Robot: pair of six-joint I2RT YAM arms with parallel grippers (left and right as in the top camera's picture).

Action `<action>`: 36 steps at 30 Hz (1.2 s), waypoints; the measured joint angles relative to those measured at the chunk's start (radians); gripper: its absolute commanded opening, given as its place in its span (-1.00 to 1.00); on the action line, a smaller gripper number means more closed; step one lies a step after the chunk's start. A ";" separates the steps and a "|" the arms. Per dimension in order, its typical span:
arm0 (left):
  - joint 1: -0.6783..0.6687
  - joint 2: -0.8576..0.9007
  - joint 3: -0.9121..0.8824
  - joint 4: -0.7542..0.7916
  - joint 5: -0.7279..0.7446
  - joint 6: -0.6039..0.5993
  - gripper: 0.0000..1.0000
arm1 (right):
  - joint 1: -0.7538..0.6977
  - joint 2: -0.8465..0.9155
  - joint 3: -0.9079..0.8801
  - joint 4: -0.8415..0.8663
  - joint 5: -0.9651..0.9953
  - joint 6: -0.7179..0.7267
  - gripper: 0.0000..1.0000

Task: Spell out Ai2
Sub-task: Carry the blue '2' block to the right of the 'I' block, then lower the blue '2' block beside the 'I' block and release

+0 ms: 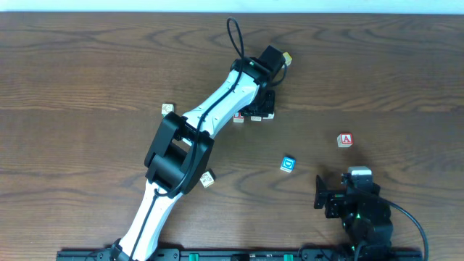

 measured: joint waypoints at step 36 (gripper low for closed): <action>0.000 0.000 -0.023 0.006 -0.039 -0.008 -0.40 | 0.000 0.000 0.000 0.000 0.000 0.000 0.99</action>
